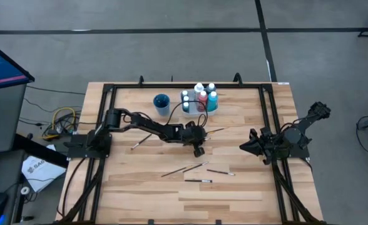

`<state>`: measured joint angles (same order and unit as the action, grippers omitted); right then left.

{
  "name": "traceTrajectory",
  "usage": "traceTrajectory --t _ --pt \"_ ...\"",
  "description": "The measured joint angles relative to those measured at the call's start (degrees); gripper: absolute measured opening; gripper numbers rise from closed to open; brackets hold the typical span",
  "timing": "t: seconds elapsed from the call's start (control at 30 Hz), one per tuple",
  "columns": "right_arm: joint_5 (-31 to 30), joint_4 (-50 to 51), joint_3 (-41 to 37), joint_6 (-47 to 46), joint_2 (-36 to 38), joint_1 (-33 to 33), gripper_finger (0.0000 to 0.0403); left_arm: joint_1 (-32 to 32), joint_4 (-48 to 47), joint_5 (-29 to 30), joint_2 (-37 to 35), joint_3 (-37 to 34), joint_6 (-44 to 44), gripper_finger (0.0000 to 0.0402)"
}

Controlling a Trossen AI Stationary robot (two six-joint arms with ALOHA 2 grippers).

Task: Pick & Place Paint Supplies
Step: Put the silver and black paint brush into the blue cup

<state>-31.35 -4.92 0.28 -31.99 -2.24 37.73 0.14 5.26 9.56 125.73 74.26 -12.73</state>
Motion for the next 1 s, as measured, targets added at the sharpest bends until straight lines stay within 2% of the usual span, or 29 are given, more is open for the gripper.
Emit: traceTrajectory --t 0.07,0.23,0.43,1.0 --pt "0.0 0.0 0.0 0.0 0.0 0.0 0.0023 0.0 -0.4 0.0 0.0 0.0 -0.8 0.0010" --pt "0.0 0.0 0.0 0.0 0.0 0.0 0.0024 0.0 -0.5 -1.3 -0.3 -0.1 -5.7 0.0005" --pt "0.0 0.1 0.0 0.0 0.0 0.0 0.0023 -0.1 -3.5 -3.5 -3.6 -0.6 -6.8 0.0002" --pt "0.0 0.1 0.0 0.0 0.0 0.0 0.0023 1.4 -1.0 6.9 -22.4 -0.5 -3.5 0.0001"
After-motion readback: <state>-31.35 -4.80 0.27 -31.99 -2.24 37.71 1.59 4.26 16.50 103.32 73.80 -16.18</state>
